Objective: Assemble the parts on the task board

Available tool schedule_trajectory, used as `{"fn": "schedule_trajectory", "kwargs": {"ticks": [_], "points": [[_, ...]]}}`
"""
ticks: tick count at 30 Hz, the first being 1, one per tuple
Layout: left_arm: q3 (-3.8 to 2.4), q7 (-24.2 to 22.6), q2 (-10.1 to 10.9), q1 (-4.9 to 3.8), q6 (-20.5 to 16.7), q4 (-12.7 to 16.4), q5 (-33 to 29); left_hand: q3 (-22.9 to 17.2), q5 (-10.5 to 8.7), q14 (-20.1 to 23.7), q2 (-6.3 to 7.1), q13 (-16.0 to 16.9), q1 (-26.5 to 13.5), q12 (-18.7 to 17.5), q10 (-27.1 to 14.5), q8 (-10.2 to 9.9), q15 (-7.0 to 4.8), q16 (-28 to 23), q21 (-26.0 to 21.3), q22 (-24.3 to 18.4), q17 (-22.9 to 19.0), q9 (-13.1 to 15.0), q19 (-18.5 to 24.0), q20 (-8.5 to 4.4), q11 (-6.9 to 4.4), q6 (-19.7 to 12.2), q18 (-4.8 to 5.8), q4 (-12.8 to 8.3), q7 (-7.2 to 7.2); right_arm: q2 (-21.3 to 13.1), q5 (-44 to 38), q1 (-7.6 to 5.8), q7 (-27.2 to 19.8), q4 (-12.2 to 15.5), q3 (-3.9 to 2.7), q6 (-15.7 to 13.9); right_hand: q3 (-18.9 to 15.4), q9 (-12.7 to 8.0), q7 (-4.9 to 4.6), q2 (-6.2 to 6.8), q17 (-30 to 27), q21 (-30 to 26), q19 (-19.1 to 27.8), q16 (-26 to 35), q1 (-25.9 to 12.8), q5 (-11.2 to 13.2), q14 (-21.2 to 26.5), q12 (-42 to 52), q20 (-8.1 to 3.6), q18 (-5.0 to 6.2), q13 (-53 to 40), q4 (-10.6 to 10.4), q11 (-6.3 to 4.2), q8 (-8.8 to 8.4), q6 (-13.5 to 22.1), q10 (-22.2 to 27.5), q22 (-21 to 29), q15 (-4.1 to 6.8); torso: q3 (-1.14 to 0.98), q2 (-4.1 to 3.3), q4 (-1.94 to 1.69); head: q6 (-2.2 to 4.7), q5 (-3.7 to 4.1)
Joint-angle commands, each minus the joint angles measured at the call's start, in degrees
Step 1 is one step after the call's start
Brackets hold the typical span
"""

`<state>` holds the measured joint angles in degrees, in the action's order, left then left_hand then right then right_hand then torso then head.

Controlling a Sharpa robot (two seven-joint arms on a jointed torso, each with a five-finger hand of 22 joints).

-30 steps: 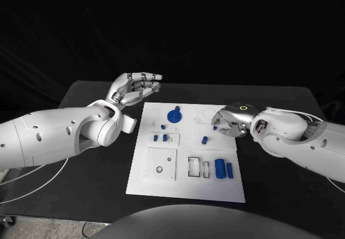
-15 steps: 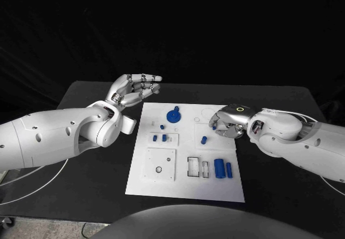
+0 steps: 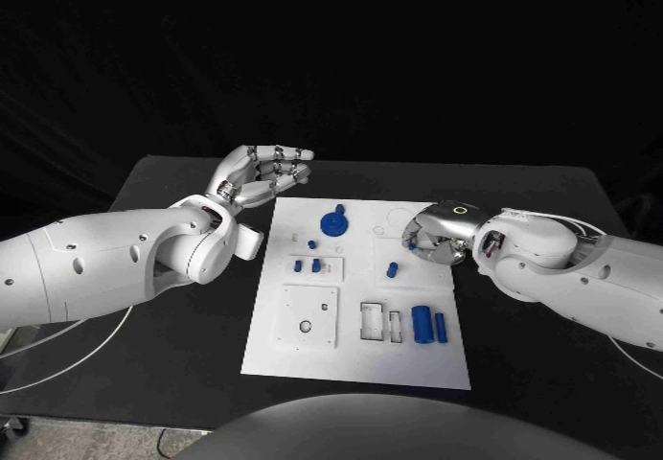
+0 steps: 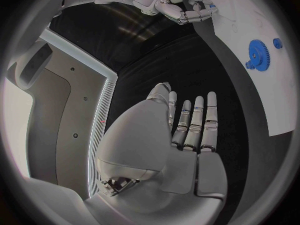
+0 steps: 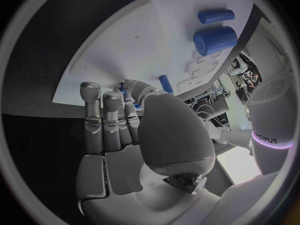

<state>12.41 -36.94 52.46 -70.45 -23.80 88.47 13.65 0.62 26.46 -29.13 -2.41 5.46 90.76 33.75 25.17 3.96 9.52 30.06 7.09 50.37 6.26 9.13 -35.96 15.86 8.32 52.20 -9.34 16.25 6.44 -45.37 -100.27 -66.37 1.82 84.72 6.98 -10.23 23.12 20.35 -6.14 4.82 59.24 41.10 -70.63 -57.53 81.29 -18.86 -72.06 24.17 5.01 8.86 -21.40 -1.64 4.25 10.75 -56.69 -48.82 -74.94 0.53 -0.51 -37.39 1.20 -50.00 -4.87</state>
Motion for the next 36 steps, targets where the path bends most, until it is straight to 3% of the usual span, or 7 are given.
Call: {"fn": "schedule_trajectory", "kwargs": {"ticks": [1, 17, 29, 36], "points": [[-0.03, 0.10, -0.17, 0.02, 1.21, 0.06, 1.04, 0.41, 0.37, -0.24, 0.00, -0.18, 0.62, 0.39, -0.09, 0.18, 0.02, 0.33, -0.35, -0.12, -0.17, -0.14, -0.57, -0.03, 0.43, -0.02, -0.73, 0.10, 0.64, 0.14, 0.01, 0.32, -0.71, -0.22, 0.13, 0.52, -0.07, 0.64, 0.03, -0.53, -0.22, -0.42, -0.42, -0.08, 0.23, -0.21, -0.16, -0.20, 0.05, -0.28, 0.21, 0.55, 0.00, 0.37, -0.49, -0.68, -3.43, 0.23, 0.00, 0.00, 0.01, 0.00, -0.01], [-0.02, 0.63, -0.23, 0.07, 1.64, 0.12, 1.51, 0.77, 1.81, -0.32, -0.38, -0.88, 1.84, 1.03, 0.32, 0.47, 0.07, 0.59, -0.43, -0.25, -0.81, -0.40, -1.12, -0.06, 1.06, 0.29, -0.82, 0.06, 1.17, 0.37, 0.85, 0.43, -0.91, -0.94, 0.13, 0.76, -0.90, 3.69, -0.07, -2.23, -1.11, -0.98, -0.50, 0.20, 0.60, 2.52, 0.02, -0.78, 0.13, -0.29, 1.39, 0.75, 0.03, 1.55, -0.36, -2.22, -3.56, 0.07, 0.04, -0.02, -0.02, 0.00, -0.17], [-0.02, 0.87, 0.12, 0.08, 1.54, 0.29, 1.55, 0.81, 2.04, -0.32, -0.49, -1.01, 2.09, 1.13, 0.38, 0.52, 0.08, 0.63, -0.43, -0.25, -0.94, -0.45, -1.24, -0.08, 1.17, 0.31, -0.83, 0.04, 1.28, -0.44, 1.61, 0.32, -2.05, -0.28, 0.12, -3.45, -0.86, 4.69, -0.24, -3.26, -1.56, -1.05, -0.71, 0.35, 0.84, 2.29, -0.01, -0.98, 0.30, -0.36, 1.85, 0.58, 0.20, 1.52, 0.31, -2.69, -3.59, -0.10, 0.00, -0.04, 0.03, 0.00, -0.82], [-0.01, 0.96, 0.25, 0.08, 1.61, 0.37, 1.55, 0.82, 2.09, -0.30, -0.55, -1.06, 2.17, 1.16, 0.39, 0.53, 0.07, 0.64, -0.44, -0.26, -0.99, -0.47, -1.26, -0.08, 1.21, 0.32, -0.82, 0.05, 1.37, -1.42, 2.27, -0.71, -2.05, 1.17, 0.07, -4.93, -0.98, 4.83, -0.28, -3.26, -1.62, -1.04, -0.79, 0.31, 0.61, 2.10, -0.05, -1.22, 0.42, -0.40, 2.08, 0.34, 0.37, 1.29, 0.75, -2.54, -3.61, -0.20, -0.01, -0.07, 0.03, 0.00, -1.02]]}}
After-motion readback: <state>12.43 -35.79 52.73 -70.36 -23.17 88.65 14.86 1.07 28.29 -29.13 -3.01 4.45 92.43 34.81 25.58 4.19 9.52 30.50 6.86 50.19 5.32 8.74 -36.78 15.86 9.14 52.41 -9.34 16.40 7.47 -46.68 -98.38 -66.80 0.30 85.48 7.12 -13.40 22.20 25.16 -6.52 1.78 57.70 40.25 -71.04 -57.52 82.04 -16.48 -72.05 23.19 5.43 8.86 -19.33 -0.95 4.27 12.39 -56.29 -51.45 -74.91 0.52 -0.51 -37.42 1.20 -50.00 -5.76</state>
